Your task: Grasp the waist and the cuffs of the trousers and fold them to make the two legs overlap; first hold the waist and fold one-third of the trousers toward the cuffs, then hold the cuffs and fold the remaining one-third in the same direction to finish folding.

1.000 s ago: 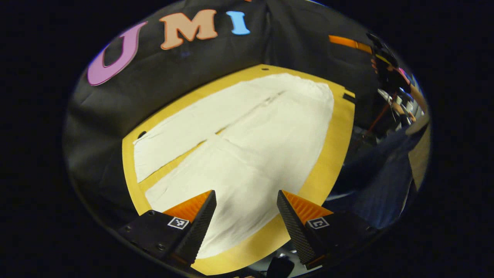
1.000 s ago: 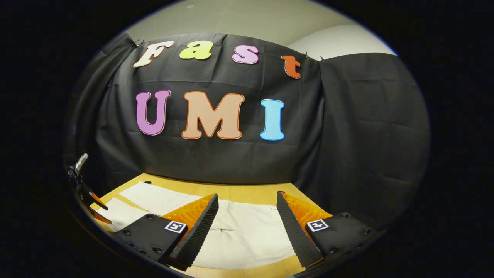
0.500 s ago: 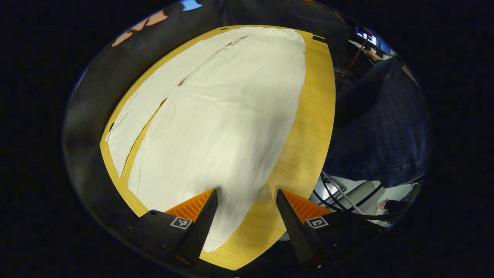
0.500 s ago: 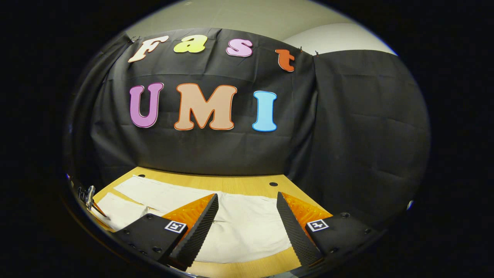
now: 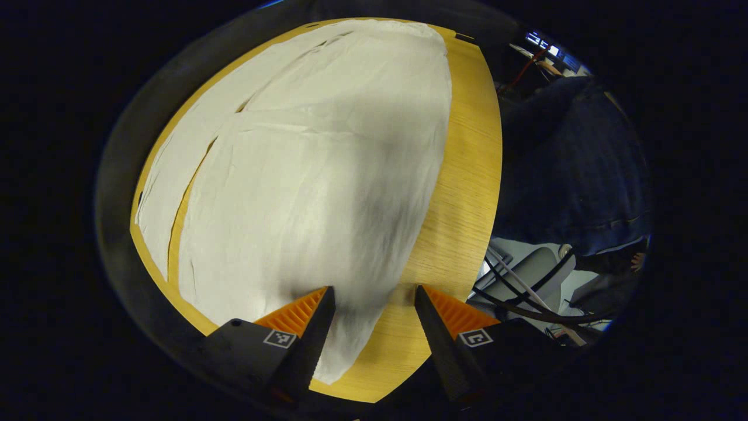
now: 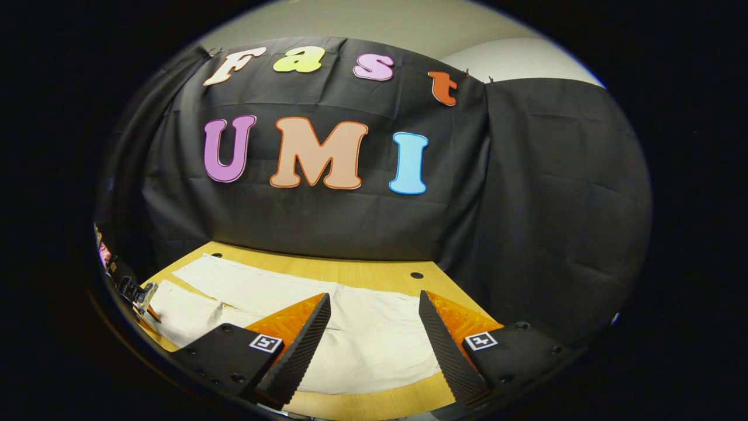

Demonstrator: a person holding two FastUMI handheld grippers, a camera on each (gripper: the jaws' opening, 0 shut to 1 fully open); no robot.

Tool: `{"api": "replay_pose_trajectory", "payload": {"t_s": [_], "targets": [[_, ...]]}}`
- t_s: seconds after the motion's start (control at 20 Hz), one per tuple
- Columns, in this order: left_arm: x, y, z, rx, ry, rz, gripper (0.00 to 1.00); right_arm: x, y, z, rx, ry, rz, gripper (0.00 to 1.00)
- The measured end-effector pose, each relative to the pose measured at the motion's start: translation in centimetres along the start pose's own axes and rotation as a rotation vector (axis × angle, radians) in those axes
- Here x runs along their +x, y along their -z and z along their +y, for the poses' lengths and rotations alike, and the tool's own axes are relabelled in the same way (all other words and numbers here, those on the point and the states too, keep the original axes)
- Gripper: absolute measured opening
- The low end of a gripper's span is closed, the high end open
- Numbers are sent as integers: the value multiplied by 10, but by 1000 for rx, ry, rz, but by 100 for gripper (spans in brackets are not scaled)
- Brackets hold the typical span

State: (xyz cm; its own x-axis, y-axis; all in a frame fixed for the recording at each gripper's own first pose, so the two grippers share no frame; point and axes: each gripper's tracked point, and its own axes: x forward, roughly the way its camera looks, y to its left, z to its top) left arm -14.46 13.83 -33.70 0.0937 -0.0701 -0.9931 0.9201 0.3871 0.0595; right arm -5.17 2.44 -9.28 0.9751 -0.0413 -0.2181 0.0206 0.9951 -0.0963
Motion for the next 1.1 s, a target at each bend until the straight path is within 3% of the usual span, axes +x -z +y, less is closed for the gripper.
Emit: {"api": "replay_pose_trajectory", "payload": {"t_s": [0.05,0.1,0.15,0.35,0.5,0.7,0.85,1.1], "targets": [[-2,1,2,0,2,29,83,2,2,1,-5,-14,5,98],[1,0,7,-8,-3,48,76,8,4,3,-12,-38,14,97],[1,-1,10,-25,-4,66,61,13,7,5,-17,-56,20,98],[1,-4,19,-46,-11,118,38,36,21,11,-57,-155,56,99],[3,-8,20,-65,-35,128,0,55,39,12,-113,-247,95,98],[5,-8,22,-93,-36,127,0,73,82,2,-254,-373,197,97],[6,-8,23,-112,-44,135,0,86,144,-28,-445,-487,326,99],[4,-8,20,-153,-50,153,0,88,208,-68,-673,-635,499,98]]}}
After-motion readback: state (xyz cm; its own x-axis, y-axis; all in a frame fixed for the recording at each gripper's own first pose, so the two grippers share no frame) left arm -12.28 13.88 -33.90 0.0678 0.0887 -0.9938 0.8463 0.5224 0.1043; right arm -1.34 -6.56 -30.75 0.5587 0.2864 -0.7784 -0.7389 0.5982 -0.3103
